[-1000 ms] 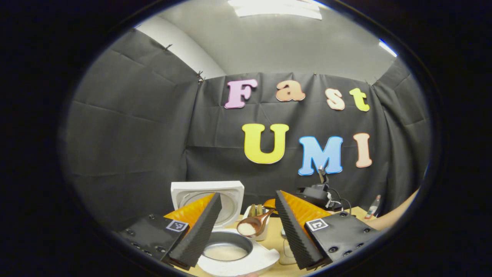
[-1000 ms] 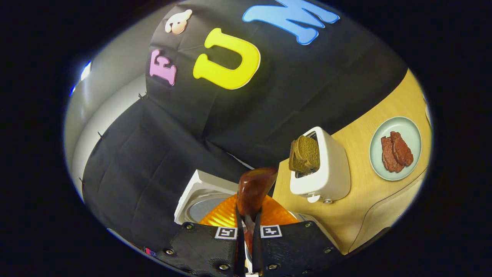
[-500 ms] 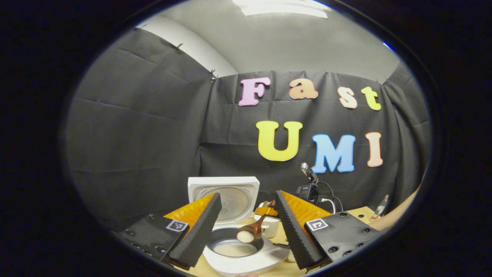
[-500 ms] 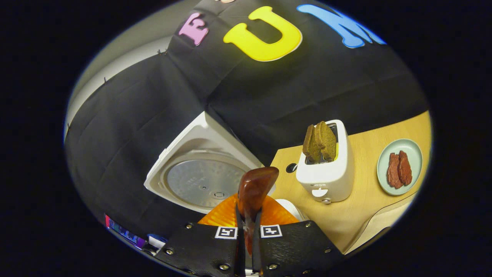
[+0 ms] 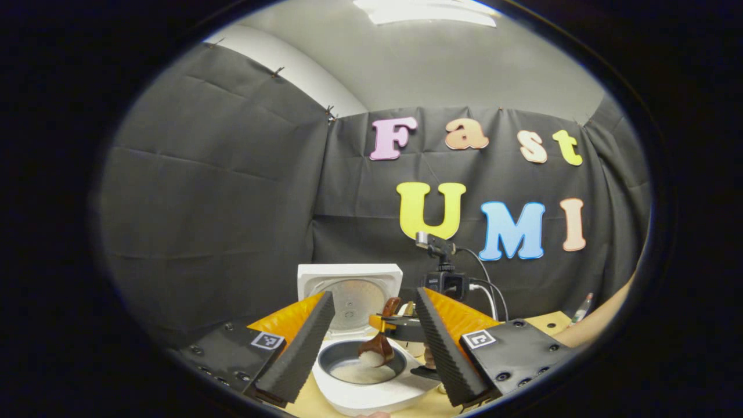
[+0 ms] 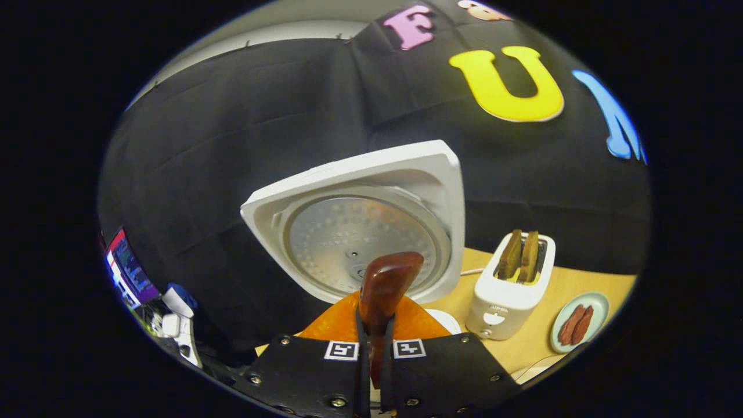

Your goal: Close the left gripper, press the button to open the rice cooker; take a wooden spoon from the chopstick holder with the right hand, scoop a spoonful of rice and pour it into the rice cooker, then put the wooden spoon back into the chopstick holder.

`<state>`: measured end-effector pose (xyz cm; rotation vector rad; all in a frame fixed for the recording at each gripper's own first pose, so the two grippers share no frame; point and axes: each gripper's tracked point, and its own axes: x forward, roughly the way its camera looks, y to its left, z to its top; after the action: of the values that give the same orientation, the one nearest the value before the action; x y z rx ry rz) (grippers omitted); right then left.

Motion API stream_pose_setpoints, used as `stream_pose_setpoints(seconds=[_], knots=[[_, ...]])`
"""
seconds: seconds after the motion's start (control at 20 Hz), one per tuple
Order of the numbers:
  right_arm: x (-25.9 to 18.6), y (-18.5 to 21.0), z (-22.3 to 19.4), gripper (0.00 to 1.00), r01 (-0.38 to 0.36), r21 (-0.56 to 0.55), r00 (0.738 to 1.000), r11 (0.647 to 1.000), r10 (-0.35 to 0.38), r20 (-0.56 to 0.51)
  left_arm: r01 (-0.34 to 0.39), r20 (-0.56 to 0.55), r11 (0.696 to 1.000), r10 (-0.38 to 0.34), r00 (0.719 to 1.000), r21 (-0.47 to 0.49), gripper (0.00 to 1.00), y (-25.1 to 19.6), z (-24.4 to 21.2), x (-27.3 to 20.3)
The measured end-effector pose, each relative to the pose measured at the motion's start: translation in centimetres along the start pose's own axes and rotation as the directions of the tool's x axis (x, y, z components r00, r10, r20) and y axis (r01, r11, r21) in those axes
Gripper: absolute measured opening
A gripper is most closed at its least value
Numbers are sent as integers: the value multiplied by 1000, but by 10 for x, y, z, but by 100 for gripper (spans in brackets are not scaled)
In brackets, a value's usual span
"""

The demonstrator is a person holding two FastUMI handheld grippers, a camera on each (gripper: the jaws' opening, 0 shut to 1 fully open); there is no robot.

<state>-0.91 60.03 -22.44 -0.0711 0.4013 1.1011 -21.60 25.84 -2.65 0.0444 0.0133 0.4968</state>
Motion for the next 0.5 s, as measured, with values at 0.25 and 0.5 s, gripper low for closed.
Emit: stream_pose_setpoints(seconds=[0.25,0.5], knots=[[-6,42,11,7,-75,-353,995,933,93,33,-31,7,1000,32,999,-2,97,10,2,-8],[-19,58,17,8,-100,-489,987,866,150,64,-60,6,998,60,998,-19,97,24,-5,-13]])
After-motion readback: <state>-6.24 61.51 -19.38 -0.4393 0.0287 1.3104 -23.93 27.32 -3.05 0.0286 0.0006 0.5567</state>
